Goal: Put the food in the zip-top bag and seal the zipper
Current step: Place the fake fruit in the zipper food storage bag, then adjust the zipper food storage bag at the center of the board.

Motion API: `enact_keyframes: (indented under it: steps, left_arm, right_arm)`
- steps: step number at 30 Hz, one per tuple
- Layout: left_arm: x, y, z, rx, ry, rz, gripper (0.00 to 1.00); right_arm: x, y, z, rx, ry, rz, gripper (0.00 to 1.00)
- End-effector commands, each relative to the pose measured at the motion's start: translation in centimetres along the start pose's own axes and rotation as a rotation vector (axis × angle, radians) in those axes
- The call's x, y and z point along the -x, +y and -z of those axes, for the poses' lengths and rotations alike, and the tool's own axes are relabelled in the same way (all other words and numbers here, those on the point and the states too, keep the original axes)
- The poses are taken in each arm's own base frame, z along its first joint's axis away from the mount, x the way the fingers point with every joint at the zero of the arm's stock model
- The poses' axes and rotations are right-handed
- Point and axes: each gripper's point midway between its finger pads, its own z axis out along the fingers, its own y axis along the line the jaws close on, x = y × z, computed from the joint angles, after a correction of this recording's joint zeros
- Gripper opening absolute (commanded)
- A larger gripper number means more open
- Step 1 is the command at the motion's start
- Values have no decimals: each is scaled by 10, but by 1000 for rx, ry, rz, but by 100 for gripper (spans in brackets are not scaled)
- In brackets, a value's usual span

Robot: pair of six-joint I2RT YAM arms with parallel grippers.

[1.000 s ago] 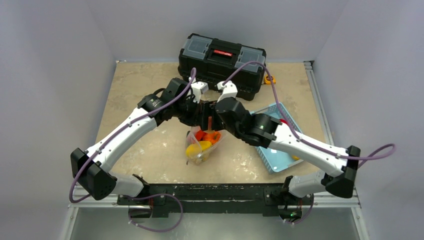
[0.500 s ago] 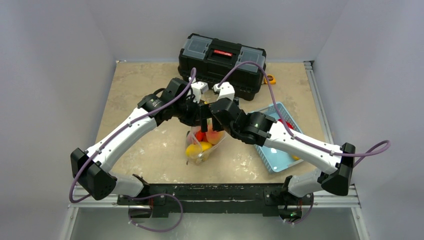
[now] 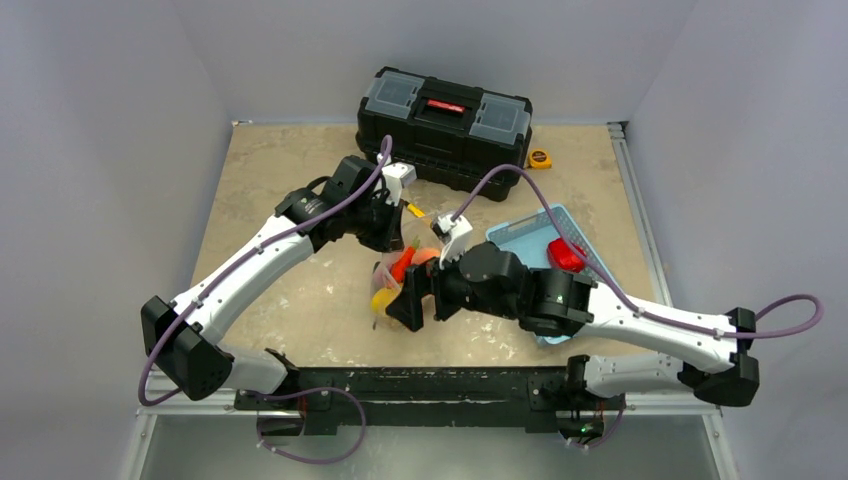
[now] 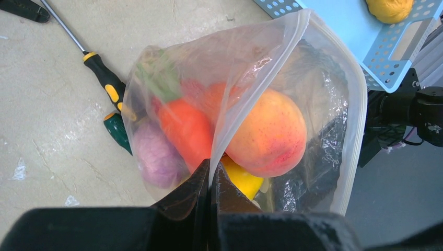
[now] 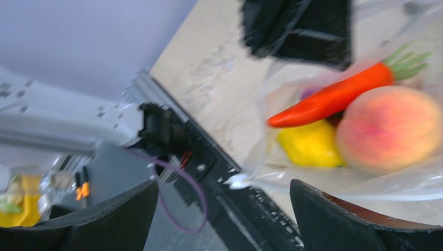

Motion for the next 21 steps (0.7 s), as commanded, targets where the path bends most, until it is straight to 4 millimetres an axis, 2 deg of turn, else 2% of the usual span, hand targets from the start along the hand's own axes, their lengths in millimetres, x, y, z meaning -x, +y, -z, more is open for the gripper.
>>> enact_keyframes:
  steps: [1, 5, 8, 11, 13, 14, 17, 21]
  left_arm:
    - [18, -2, 9, 0, -68, 2, 0]
    - [19, -3, 10, 0, -72, 4, 0]
    - [19, -1, 11, 10, -80, 3, 0]
    - [20, -1, 12, 12, -82, 4, 0]
    - [20, -2, 13, 7, -83, 2, 0]
    - [20, -2, 12, 7, -84, 2, 0]
    - [20, 0, 12, 16, -82, 4, 0]
    - [20, -1, 13, 11, -85, 2, 0]
  right_arm:
    - [-5, 39, 26, 144, -25, -6, 99]
    - [-29, 43, 27, 137, -48, 15, 99]
    - [-50, 48, 18, 89, -126, 18, 99]
    - [-63, 51, 11, -42, -254, 43, 99]
    - [-65, 54, 6, -157, -304, 63, 99]
    - [-77, 46, -3, -241, -287, 119, 99]
    - [-78, 43, -11, -400, -325, 147, 99]
    - [-76, 41, -18, -524, -370, 156, 99]
